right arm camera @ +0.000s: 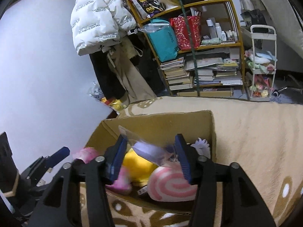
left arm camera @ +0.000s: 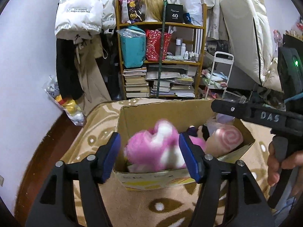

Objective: Organize soft objects
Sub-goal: 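Lower both items into the cardboard box and open both tools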

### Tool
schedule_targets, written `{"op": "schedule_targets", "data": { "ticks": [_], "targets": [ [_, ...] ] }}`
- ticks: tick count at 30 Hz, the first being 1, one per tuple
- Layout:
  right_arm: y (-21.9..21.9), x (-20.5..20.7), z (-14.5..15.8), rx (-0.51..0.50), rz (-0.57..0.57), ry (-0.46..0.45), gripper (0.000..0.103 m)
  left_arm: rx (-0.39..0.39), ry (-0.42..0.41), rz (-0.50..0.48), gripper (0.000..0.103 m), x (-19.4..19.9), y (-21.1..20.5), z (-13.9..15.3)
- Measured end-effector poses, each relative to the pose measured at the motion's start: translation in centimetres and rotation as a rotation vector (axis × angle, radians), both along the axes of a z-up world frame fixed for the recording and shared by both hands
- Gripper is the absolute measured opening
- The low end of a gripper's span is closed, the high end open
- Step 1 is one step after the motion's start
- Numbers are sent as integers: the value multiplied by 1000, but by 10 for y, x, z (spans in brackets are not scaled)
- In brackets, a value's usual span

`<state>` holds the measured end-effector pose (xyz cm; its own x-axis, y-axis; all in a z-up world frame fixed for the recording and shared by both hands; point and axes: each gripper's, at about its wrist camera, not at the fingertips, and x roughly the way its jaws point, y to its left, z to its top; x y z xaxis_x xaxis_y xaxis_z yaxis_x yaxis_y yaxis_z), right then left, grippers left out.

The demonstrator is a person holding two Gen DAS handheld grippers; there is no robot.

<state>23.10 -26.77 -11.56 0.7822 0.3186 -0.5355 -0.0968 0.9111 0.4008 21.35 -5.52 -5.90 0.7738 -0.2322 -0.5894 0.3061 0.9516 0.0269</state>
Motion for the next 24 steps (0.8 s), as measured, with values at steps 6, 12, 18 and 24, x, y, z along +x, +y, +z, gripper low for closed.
{"op": "schedule_targets", "data": {
  "ticks": [6, 12, 18, 24],
  "targets": [
    [2, -4, 2, -33, -8, 4, 71, 29, -9, 31, 76, -7, 3, 1],
    [1, -11, 8, -32, -9, -9, 86, 67, -18, 50, 82, -18, 9, 6],
    [4, -24, 19, -88, -17, -22, 90, 78, -29, 72, 87, -29, 14, 12],
    [1, -34, 29, -84, -31, -34, 90, 87, -38, 93, 87, -40, 20, 18]
  ]
}}
